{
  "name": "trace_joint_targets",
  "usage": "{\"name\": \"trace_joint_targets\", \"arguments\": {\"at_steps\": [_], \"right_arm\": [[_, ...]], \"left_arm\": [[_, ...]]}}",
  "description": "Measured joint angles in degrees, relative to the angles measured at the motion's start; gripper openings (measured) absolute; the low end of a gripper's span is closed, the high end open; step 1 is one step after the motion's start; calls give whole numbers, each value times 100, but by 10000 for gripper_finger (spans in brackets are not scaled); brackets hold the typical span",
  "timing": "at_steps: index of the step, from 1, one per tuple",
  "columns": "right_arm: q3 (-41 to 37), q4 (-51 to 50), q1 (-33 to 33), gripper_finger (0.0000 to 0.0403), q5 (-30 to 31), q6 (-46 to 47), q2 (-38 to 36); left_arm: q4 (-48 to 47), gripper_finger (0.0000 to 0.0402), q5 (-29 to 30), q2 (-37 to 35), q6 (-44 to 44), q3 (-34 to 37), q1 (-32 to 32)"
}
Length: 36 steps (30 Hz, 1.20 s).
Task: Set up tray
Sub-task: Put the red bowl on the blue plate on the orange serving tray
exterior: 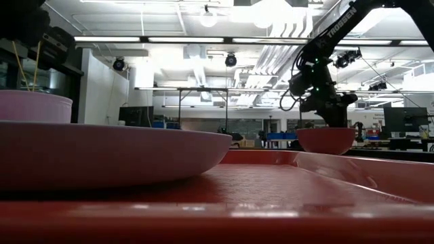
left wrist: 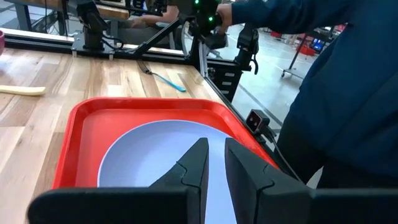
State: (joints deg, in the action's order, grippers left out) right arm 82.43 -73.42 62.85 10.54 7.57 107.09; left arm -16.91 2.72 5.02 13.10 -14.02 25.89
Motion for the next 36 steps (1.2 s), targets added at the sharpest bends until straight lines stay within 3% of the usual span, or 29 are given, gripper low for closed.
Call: {"name": "trace_joint_targets", "arguments": {"at_steps": [13,20,30,36], "right_arm": [[-545,198,-20,84,-43,168,2],[-507,278,-28,11,-31,105,-4],[-508,284,-59,7,4,143,-31],[-511,307,-157,0,152,156,-457]], "left_arm": [[0,85,-2,-2,0,0,0],[0,85,-7,-1,0,0,0],[-1,85,-22,0,0,0,0],[0,85,-20,0,-114,0,0]]}}
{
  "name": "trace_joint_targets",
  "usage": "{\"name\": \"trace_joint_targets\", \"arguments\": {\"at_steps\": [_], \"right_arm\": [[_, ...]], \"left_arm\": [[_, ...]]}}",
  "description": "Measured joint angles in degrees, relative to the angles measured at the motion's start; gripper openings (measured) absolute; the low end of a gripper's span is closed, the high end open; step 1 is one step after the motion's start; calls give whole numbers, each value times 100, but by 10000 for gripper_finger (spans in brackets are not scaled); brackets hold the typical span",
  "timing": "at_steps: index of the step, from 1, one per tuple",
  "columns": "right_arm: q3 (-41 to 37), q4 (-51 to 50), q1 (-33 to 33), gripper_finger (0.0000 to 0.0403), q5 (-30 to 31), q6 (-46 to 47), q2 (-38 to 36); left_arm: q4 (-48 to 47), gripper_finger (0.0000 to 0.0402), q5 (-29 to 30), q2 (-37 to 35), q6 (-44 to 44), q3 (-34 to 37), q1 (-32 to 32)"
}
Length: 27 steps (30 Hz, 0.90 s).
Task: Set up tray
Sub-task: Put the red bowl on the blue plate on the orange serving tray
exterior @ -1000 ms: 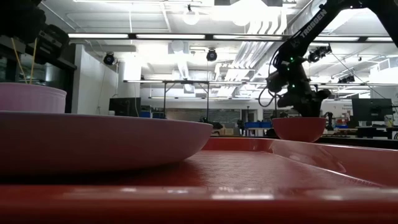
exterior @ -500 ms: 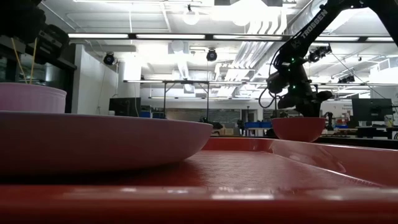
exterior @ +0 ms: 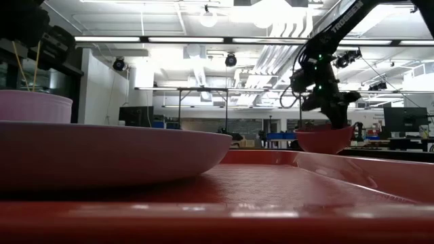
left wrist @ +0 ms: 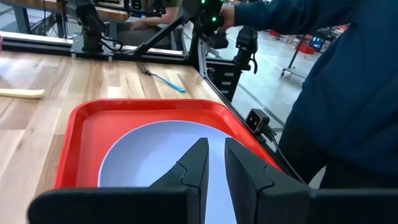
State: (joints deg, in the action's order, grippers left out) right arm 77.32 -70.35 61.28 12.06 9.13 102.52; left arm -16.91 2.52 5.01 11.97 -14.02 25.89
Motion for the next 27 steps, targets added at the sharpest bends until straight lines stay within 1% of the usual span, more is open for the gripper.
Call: {"name": "trace_joint_targets", "arguments": {"at_steps": [4,14,21,27], "right_arm": [[-2,-60,4,1,-12,155,-420],[-4,-350,-153,1,-803,491,-1390],[-4,-518,-715,1,-1249,830,-1915],[-4,-707,-1388,0,-1267,1303,-2171]], "left_arm": [[-1,85,0,-2,-122,0,0],[0,85,-48,0,-139,0,0],[2,85,-124,-1,-125,0,0],[7,85,-388,-2,-122,0,0]]}}
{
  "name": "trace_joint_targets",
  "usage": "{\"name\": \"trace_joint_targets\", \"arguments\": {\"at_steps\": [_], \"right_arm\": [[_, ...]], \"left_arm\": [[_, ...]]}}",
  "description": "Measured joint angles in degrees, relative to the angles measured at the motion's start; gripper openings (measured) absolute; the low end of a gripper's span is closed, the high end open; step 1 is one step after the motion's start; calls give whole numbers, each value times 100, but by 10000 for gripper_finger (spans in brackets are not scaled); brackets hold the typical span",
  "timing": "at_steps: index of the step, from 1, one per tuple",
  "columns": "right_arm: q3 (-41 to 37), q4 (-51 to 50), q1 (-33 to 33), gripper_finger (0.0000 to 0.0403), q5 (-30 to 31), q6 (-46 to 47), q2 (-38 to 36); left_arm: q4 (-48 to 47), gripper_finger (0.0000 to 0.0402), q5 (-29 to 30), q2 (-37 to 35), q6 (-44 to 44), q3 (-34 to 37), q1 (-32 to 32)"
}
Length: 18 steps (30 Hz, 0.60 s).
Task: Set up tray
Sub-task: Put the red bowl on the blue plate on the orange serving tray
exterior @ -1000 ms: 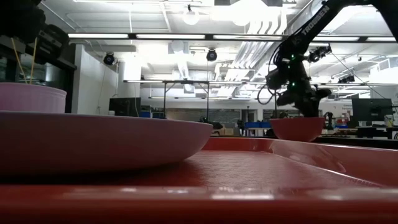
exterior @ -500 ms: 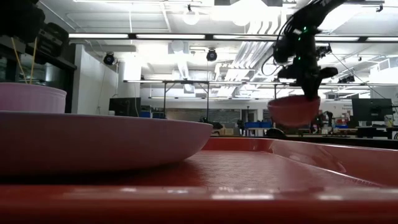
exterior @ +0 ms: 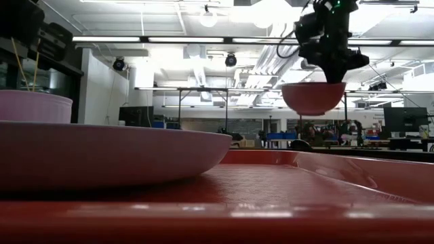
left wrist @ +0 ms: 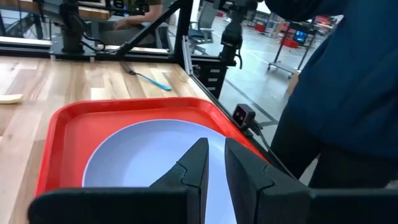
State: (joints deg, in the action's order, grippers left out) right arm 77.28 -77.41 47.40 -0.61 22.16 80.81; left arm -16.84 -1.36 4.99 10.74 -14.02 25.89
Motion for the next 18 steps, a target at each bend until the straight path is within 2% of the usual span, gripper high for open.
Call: {"name": "trace_joint_targets", "arguments": {"at_steps": [10,18], "right_arm": [[0,49,-1417,0,-36,970,-56],[0,413,-2503,0,-51,1843,-56]], "left_arm": [[54,85,-64,0,22,-1,0],[75,85,414,2,-13,0,2]]}}
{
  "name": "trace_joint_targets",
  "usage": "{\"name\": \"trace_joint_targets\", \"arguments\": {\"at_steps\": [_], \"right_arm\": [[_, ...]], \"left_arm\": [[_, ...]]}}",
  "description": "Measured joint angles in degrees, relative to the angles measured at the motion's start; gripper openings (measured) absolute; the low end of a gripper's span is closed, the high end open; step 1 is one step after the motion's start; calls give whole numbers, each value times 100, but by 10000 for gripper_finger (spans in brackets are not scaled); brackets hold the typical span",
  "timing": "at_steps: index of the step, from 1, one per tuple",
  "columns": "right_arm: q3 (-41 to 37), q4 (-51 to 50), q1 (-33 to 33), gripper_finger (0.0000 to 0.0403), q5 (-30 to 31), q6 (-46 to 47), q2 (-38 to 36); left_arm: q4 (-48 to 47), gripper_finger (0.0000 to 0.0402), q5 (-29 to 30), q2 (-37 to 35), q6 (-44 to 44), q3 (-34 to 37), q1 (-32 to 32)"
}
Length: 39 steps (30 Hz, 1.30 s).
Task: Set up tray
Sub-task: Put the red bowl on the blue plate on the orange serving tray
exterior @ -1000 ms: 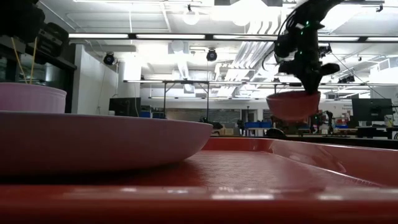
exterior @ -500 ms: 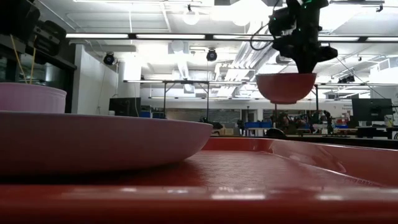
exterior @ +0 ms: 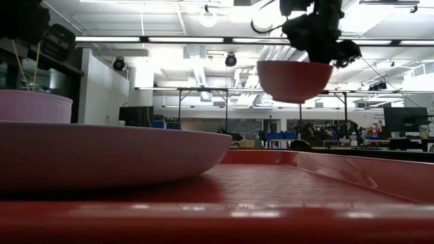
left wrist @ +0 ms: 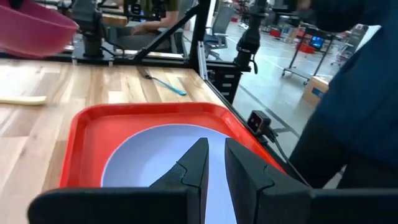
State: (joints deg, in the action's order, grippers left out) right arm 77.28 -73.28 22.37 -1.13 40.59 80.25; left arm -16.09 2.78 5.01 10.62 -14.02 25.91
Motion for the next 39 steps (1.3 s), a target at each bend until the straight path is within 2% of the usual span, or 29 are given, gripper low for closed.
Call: {"name": "trace_joint_targets", "arguments": {"at_steps": [13,26,32,39], "right_arm": [[0,556,-1274,0,87,1326,0],[0,870,-2035,0,153,2233,234],[0,1366,-2296,0,-57,2306,563],[0,1942,-2504,0,-102,2464,764]], "left_arm": [[102,85,-93,0,-193,-2,1],[220,85,-218,-2,-418,-5,1],[-545,85,-187,-16,-324,-441,1],[-795,85,-174,-17,-567,-645,1]]}}
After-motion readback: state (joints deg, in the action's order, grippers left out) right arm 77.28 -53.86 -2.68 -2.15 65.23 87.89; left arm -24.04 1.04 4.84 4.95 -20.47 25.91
